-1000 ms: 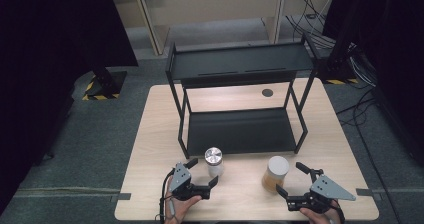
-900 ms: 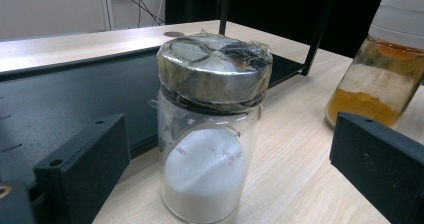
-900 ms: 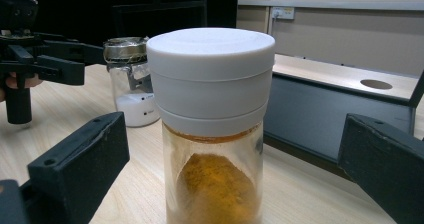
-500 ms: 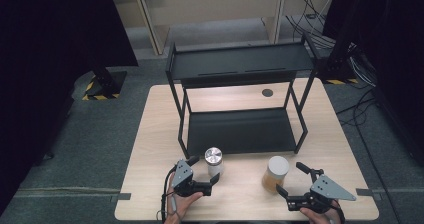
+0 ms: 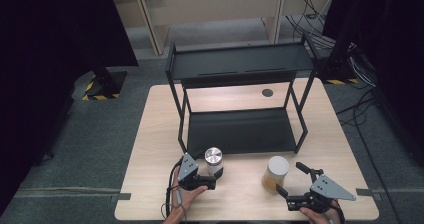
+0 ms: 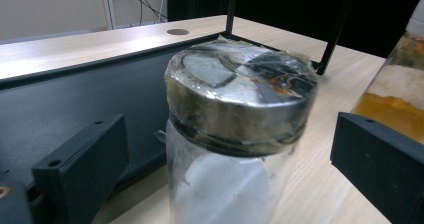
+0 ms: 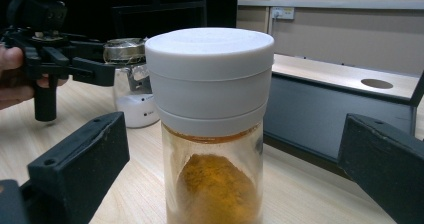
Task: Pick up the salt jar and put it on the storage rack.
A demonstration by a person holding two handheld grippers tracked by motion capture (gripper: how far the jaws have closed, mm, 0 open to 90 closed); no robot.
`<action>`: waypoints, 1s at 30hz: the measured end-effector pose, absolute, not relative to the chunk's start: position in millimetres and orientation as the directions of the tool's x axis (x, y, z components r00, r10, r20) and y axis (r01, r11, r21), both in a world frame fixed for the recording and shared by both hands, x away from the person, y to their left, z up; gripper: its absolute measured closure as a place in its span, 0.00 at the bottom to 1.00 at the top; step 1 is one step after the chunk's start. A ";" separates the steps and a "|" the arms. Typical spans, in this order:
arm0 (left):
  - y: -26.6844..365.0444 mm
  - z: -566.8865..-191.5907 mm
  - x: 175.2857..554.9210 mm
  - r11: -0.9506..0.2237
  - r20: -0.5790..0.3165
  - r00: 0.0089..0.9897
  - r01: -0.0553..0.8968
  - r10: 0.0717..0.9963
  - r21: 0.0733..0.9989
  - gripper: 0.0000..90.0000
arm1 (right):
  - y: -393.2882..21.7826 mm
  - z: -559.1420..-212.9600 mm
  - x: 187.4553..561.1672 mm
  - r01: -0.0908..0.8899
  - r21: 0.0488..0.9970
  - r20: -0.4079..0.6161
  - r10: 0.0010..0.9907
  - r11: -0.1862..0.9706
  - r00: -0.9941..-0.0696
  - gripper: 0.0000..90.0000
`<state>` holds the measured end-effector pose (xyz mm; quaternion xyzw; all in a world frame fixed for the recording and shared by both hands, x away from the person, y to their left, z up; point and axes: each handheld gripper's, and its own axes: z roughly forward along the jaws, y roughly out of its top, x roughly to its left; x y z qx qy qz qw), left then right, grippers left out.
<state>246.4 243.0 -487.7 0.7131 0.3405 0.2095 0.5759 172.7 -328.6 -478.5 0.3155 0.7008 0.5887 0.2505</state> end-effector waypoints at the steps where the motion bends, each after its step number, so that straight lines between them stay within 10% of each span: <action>1: 242.3 -487.7 247.5 -0.105 -0.093 0.680 0.244 0.727 0.964 0.02 | -328.5 -478.6 172.8 0.148 0.983 0.021 0.737 0.107 -0.675 0.00; 30: 231.7 -490.6 260.3 -0.147 -0.074 0.690 0.256 0.720 0.955 0.28 | -328.8 -480.0 173.5 0.148 0.983 0.023 0.733 0.106 -0.679 0.00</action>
